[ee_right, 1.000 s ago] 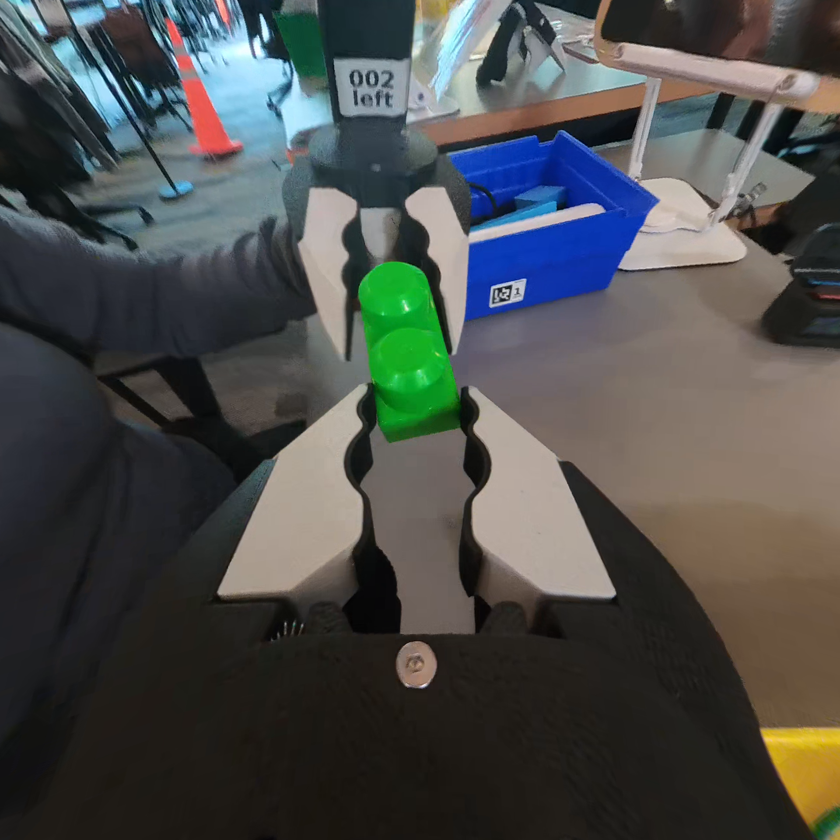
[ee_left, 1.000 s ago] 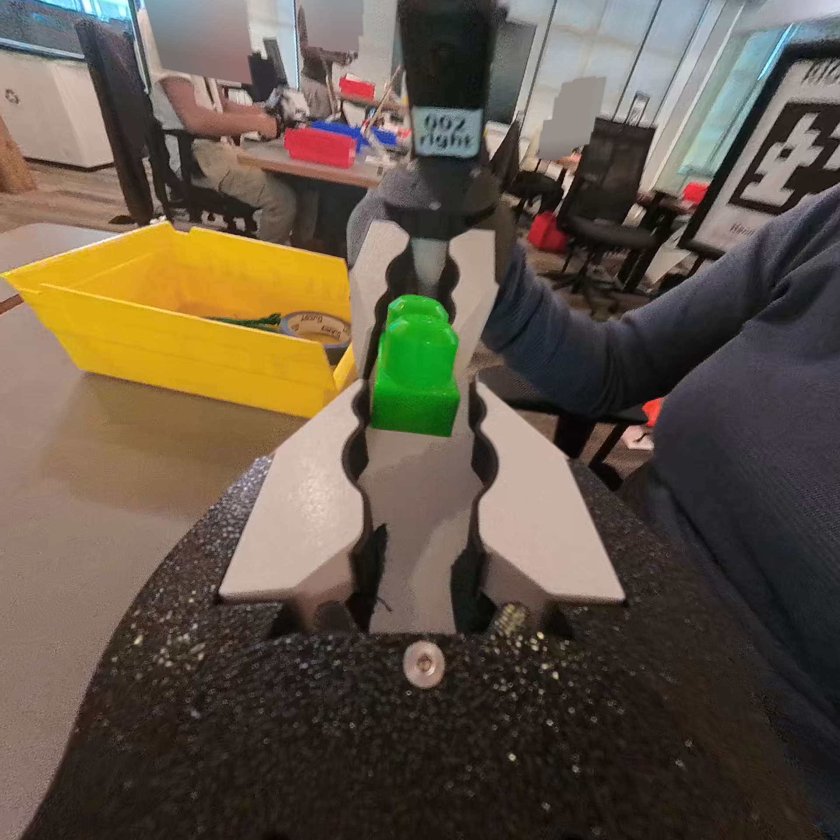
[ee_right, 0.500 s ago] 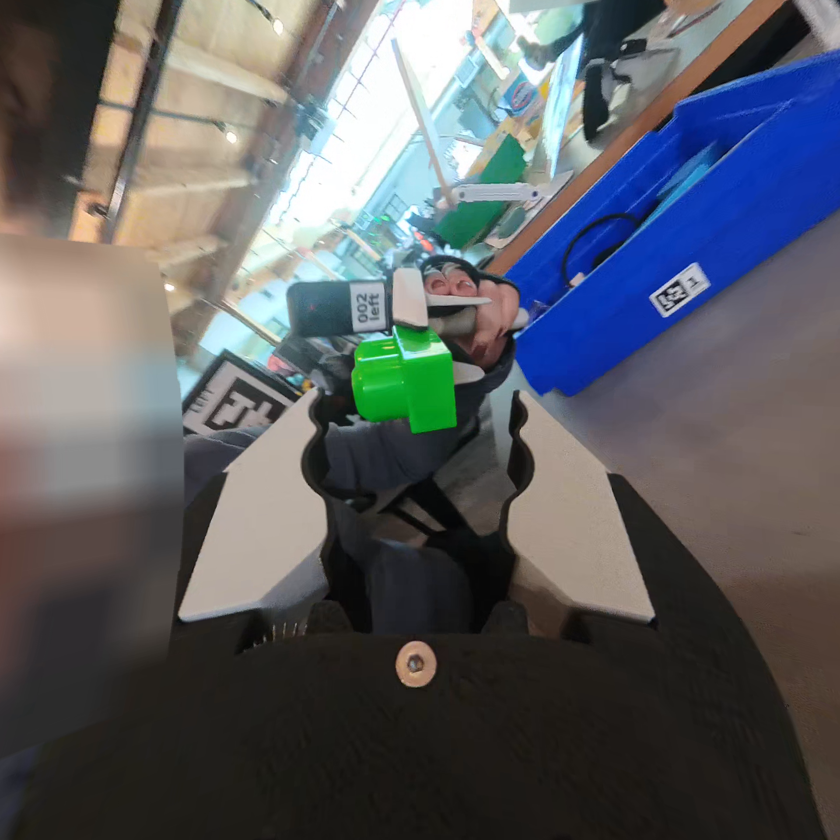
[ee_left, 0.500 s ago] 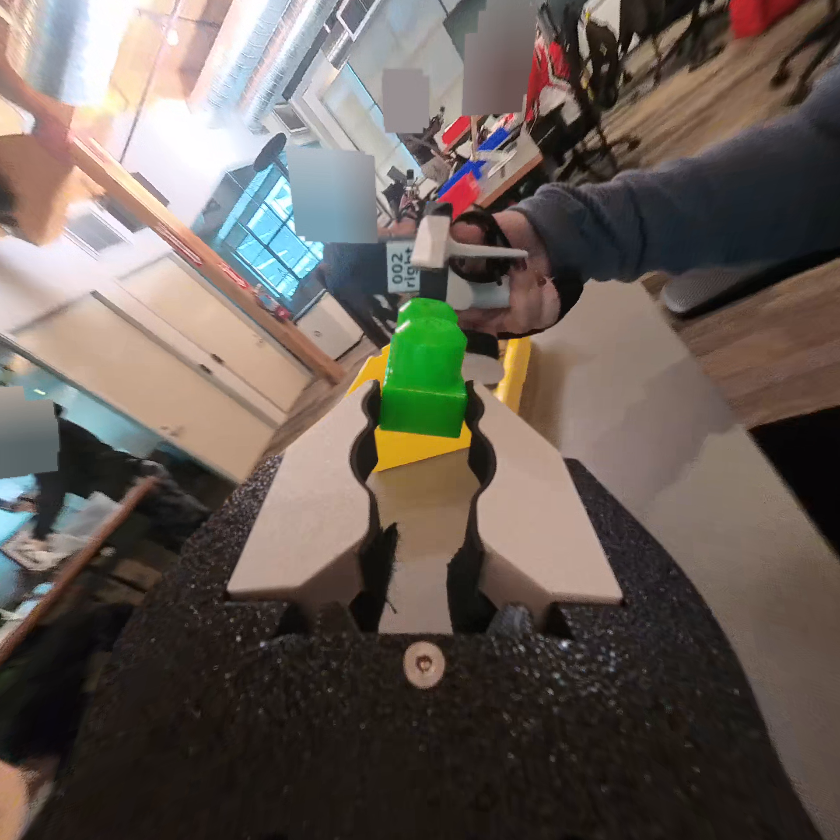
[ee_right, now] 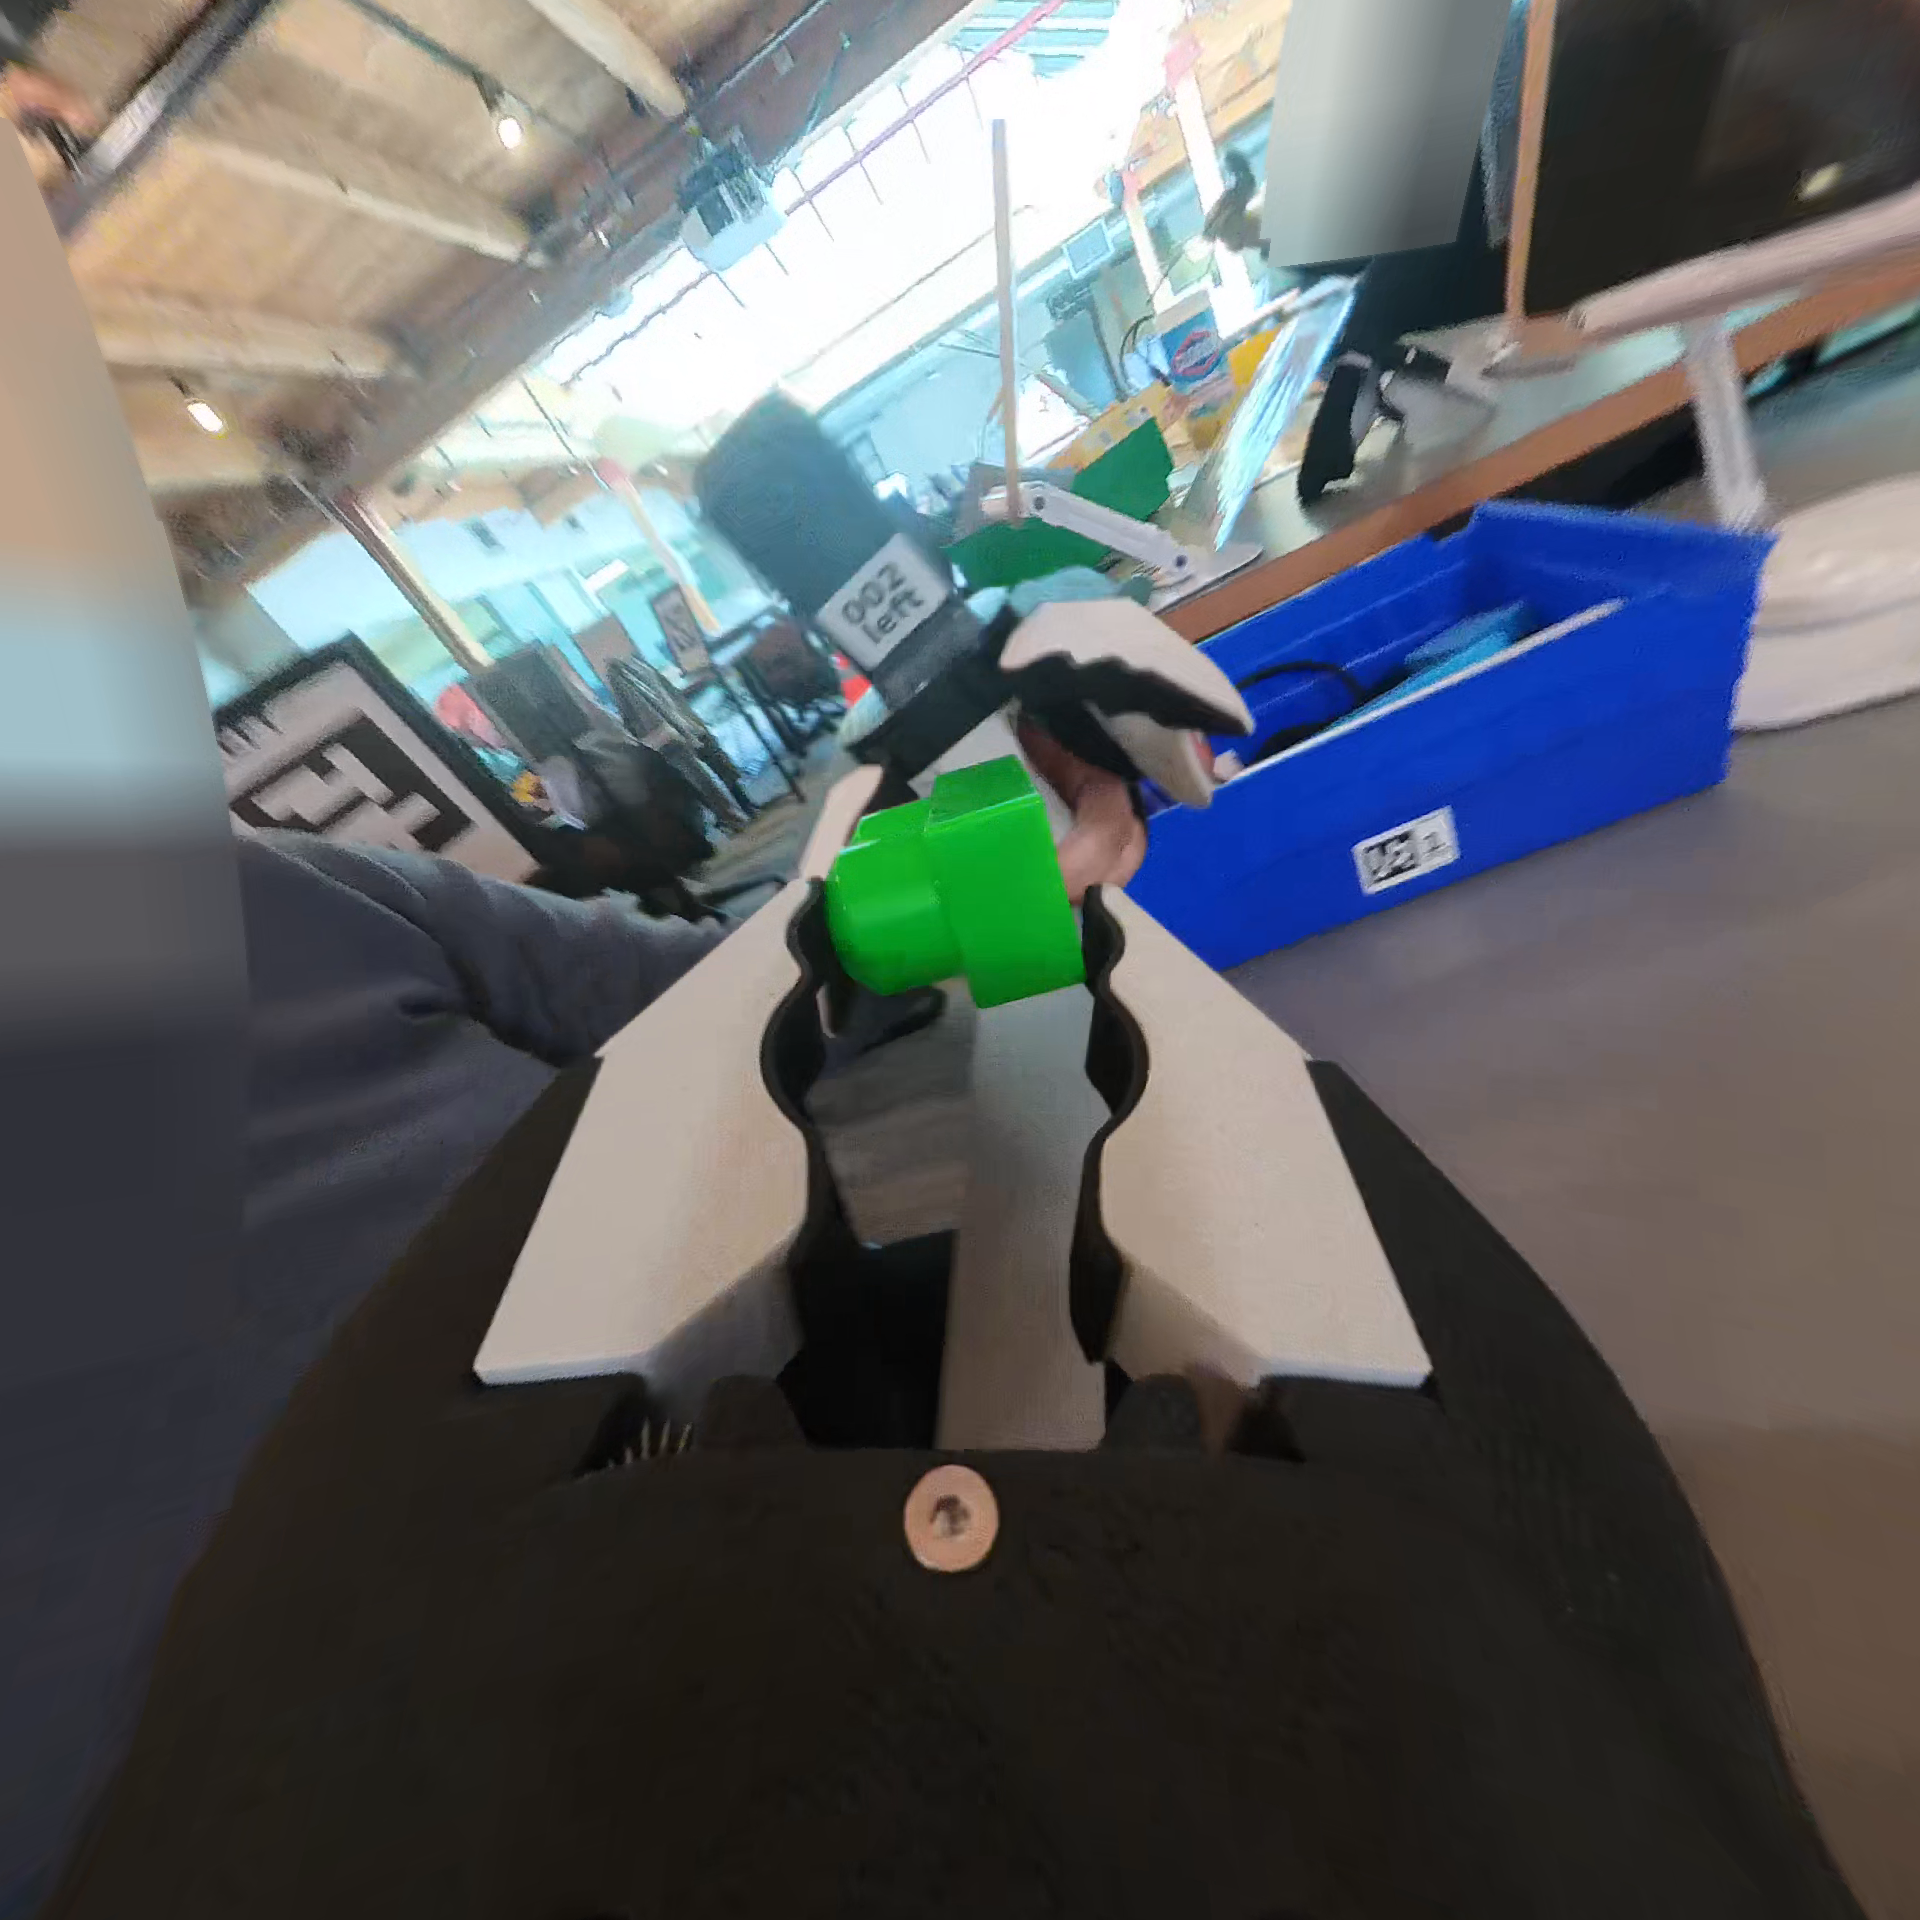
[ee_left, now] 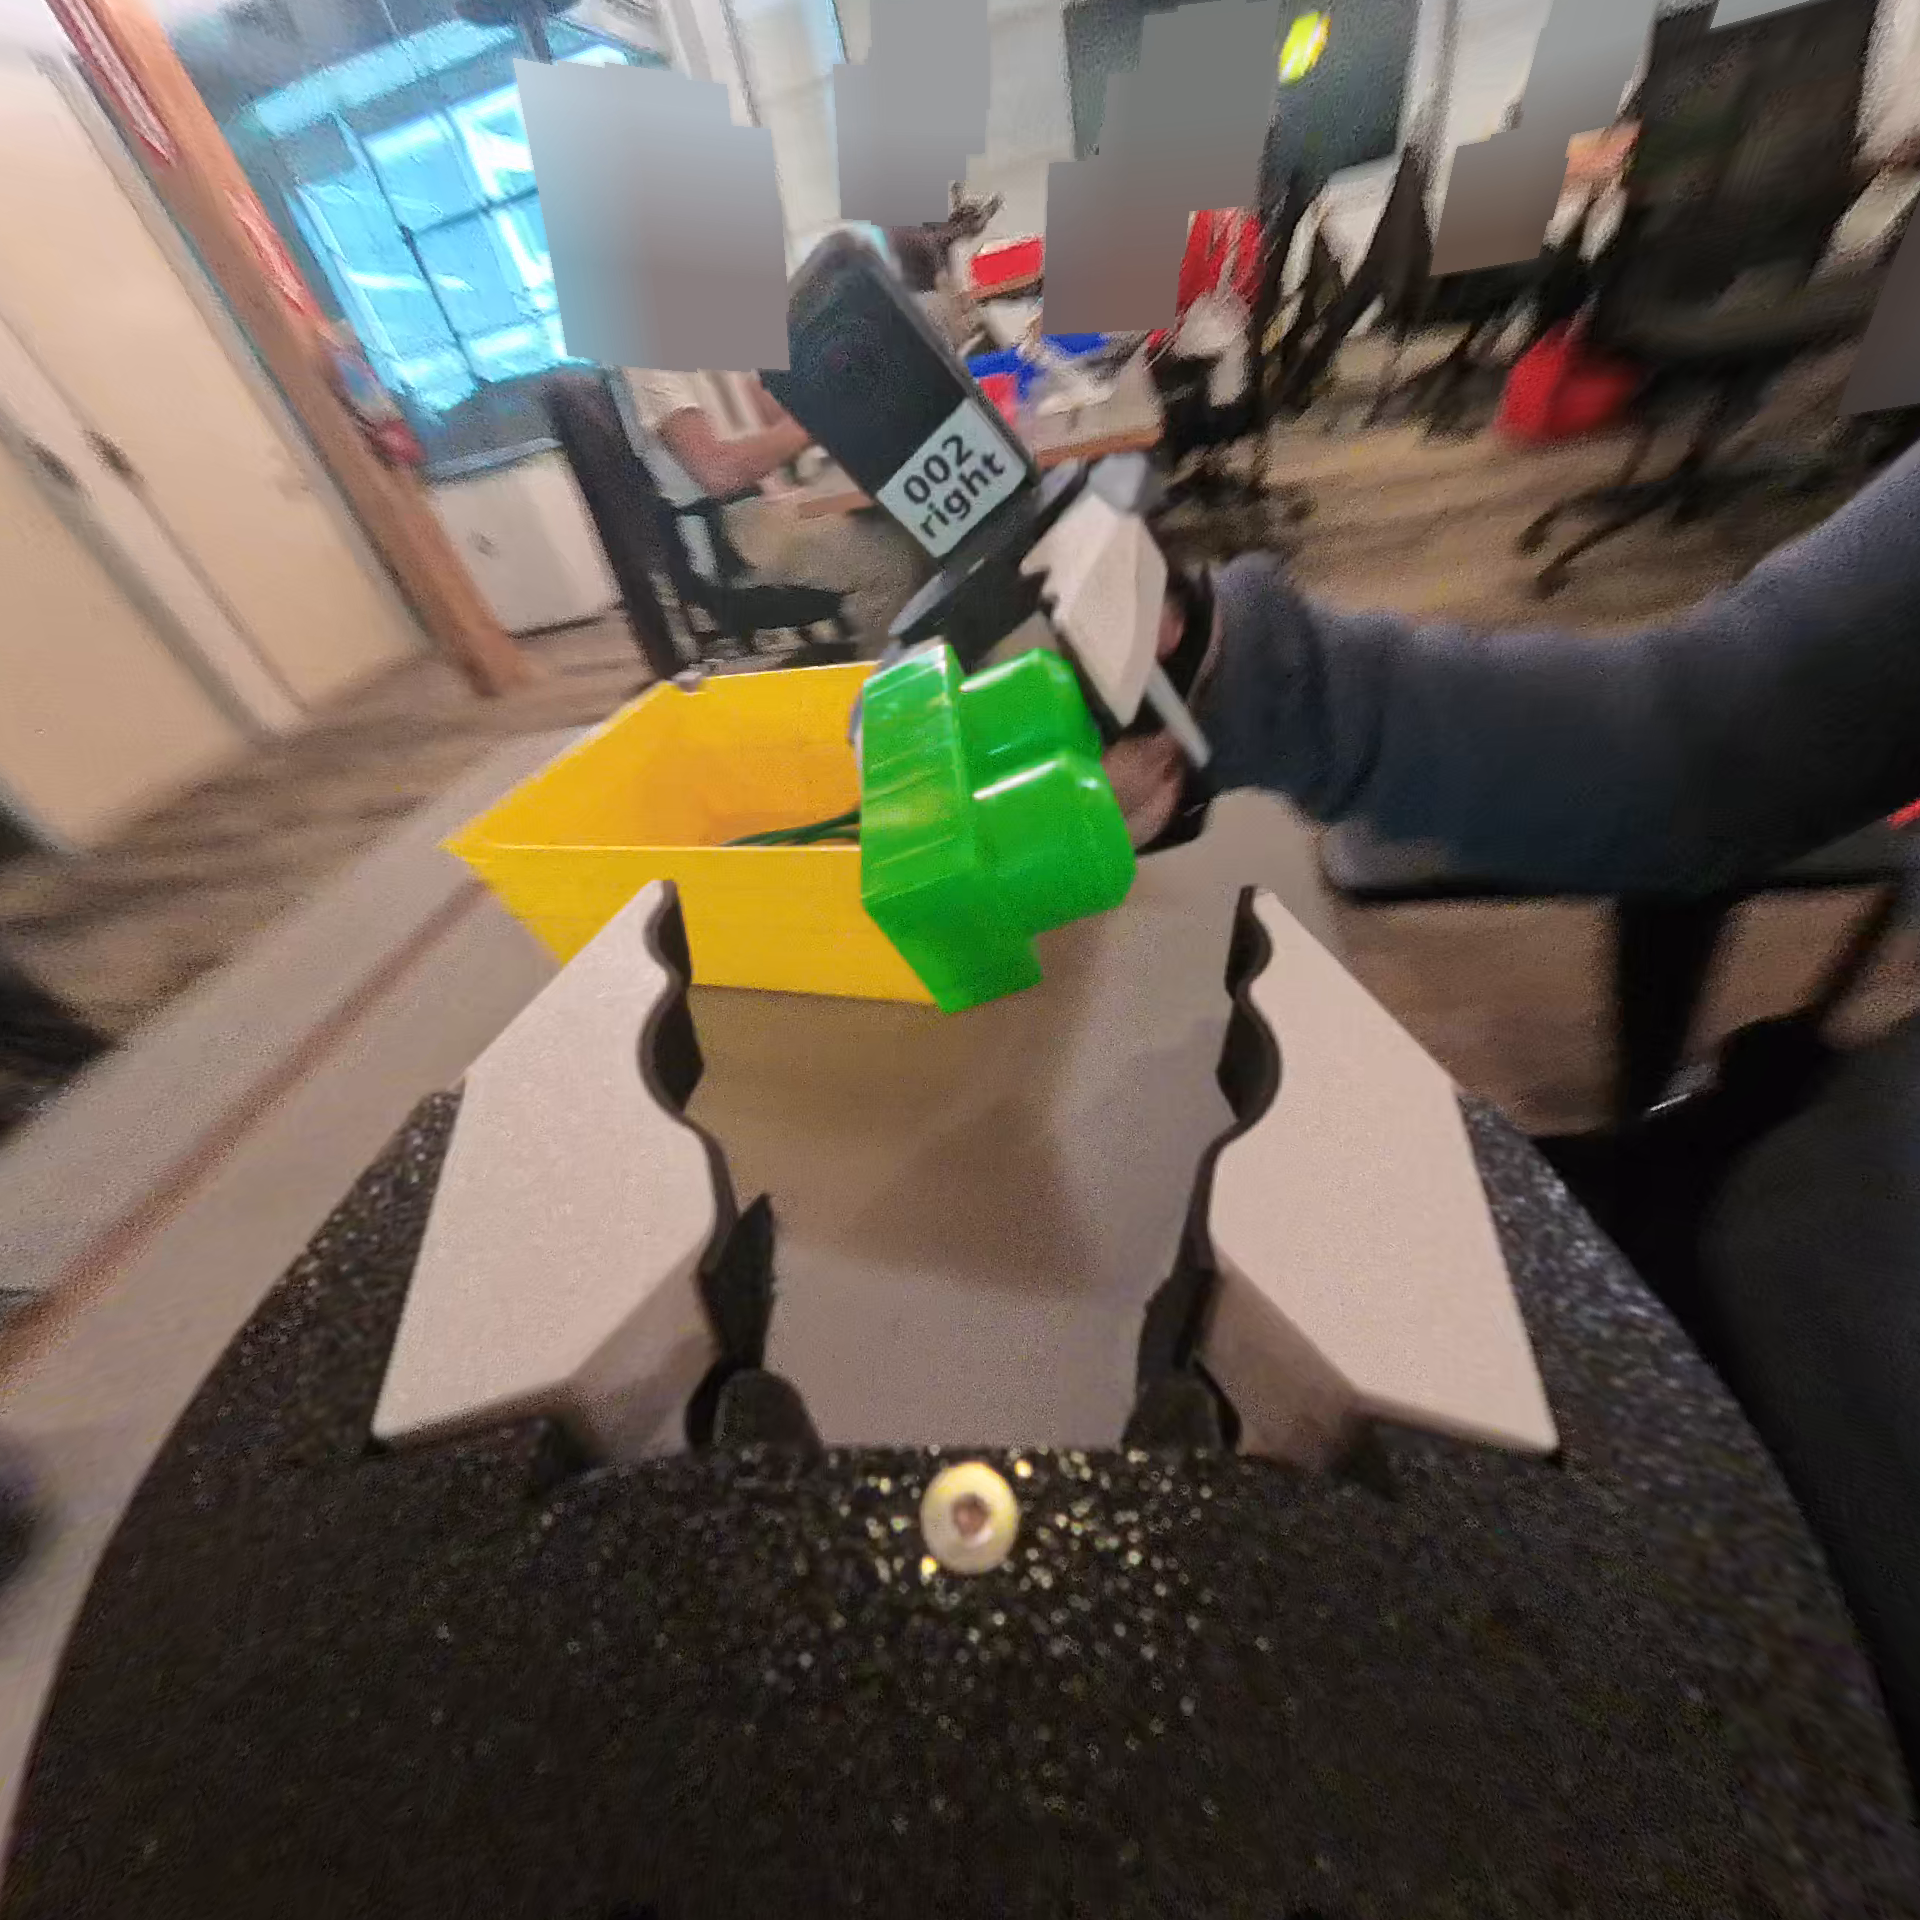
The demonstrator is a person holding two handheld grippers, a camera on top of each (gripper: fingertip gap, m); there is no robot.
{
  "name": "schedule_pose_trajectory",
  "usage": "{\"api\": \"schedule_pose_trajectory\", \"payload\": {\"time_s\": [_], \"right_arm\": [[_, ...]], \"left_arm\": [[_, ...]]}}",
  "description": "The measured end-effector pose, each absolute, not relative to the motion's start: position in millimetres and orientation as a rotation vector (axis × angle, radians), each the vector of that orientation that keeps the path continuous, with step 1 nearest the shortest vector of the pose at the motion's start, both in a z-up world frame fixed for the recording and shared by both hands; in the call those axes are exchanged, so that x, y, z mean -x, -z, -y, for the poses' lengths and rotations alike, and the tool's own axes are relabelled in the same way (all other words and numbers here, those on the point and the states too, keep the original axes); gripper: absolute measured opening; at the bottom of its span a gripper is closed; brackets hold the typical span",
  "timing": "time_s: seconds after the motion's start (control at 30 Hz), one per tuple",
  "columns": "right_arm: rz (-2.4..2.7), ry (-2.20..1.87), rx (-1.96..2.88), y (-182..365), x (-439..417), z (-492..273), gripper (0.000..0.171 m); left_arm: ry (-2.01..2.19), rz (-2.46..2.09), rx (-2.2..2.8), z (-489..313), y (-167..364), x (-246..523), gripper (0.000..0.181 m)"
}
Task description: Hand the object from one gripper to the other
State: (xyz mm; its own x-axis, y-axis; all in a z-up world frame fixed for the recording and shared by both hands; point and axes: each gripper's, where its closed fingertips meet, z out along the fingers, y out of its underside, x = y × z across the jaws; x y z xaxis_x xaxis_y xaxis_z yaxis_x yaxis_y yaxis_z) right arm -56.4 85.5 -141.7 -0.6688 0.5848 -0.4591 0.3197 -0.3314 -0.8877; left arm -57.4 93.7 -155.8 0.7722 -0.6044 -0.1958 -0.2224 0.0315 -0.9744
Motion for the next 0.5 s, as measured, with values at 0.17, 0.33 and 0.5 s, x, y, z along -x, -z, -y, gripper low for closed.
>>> {"api": "schedule_pose_trajectory", "payload": {"time_s": [0.17,0.33,0.5], "right_arm": [[1.743,-1.819,0.845,137,48,-83,0.047],[1.768,-1.625,0.72,139,47,-83,0.048],[1.796,-1.603,0.692,141,45,-77,0.048]], "left_arm": [[0.747,-0.569,1.531,-87,150,48,0.077],[0.773,-0.597,1.503,-84,148,41,0.061],[0.642,-0.671,1.45,-78,143,38,0.043]]}}
